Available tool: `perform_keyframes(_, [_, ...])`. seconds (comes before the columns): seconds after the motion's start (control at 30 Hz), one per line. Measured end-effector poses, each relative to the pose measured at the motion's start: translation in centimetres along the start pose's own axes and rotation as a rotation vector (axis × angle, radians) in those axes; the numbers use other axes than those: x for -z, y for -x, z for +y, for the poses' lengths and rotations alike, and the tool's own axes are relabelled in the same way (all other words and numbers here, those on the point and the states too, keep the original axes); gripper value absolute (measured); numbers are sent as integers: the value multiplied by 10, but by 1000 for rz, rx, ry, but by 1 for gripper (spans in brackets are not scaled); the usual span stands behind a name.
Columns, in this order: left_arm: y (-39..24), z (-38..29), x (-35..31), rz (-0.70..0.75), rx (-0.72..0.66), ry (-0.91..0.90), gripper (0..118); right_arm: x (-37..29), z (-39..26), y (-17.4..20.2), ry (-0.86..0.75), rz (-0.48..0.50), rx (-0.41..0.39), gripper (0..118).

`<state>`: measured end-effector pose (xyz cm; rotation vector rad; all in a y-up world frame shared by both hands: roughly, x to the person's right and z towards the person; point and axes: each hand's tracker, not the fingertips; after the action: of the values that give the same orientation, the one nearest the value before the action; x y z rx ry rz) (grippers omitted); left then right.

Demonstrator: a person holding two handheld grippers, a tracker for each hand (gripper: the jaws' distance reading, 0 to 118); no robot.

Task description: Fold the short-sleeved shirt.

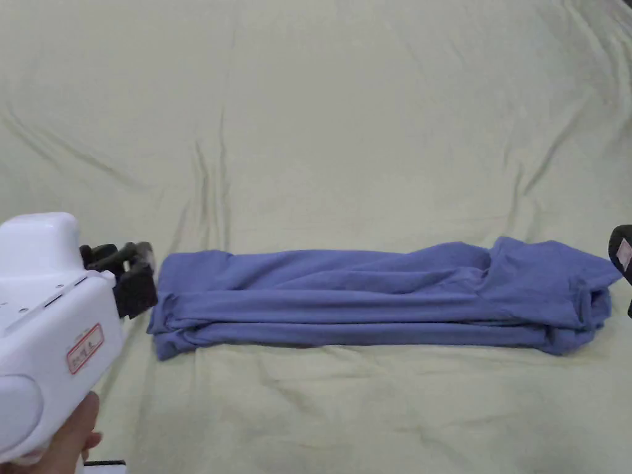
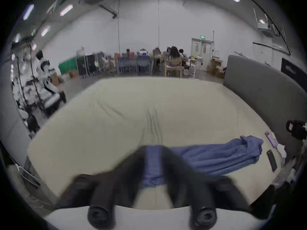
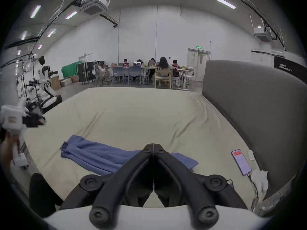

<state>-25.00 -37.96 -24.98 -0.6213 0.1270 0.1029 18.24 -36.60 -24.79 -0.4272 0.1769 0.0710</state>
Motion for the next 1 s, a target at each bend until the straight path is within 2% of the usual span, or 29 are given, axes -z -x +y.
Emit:
perform_keyframes(0.03, [13, -7, 29, -30, -34, 99, 90, 2, -2, -1, 9, 16, 8, 2])
perform_keyframes(0.1, [22, -21, 82, -46, -57, 175, 90, 8, -7, -1, 27, 30, 15, 2])
perform_keyframes(0.2, [36, -45, 159, 35, -21, 354, 90, 17, -9, 4, 82, 29, -6, 2])
perform_keyframes(0.3, [40, -68, 201, -18, -55, 480, 90, 27, -12, 8, 143, 10, -35, 2])
perform_keyframes(0.37, [40, -68, 180, -14, -60, 321, 90, 34, -14, 12, 170, 3, -50, 2])
perform_keyframes(0.4, [37, -65, 174, -20, -23, 319, 80, 38, -16, 14, 185, 1, -58, 2])
perform_keyframes(0.43, [37, -67, 167, -14, -9, 320, 55, 41, -18, 16, 194, 2, -61, 2])
perform_keyframes(0.47, [38, -67, 162, 19, -1, 300, 15, 45, -21, 18, 203, 10, -60, 2])
perform_keyframes(0.5, [44, -64, 158, -7, -16, 305, 12, 47, -21, 19, 216, 21, -59, 2])
perform_keyframes(0.6, [59, -52, 139, -115, -136, 248, 10, 50, -24, 26, 236, 24, -71, 2])
perform_keyframes(0.7, [86, -30, 113, -101, -218, 174, 10, 50, -26, 24, 235, 38, -67, 2])
perform_keyframes(0.77, [99, -20, 101, 3, -173, 149, 10, 50, -26, 22, 228, 41, -60, 2])
perform_keyframes(0.87, [99, -6, 87, 233, -16, 150, 10, 50, -25, 20, 216, 49, -52, 2])
perform_keyframes(0.93, [92, 2, 75, 268, 20, 145, 10, 50, -21, 21, 202, 54, -40, 2])
perform_keyframes(1.0, [53, 9, 62, 259, 116, 146, 10, 50, -21, 19, 198, 59, -26, 2])
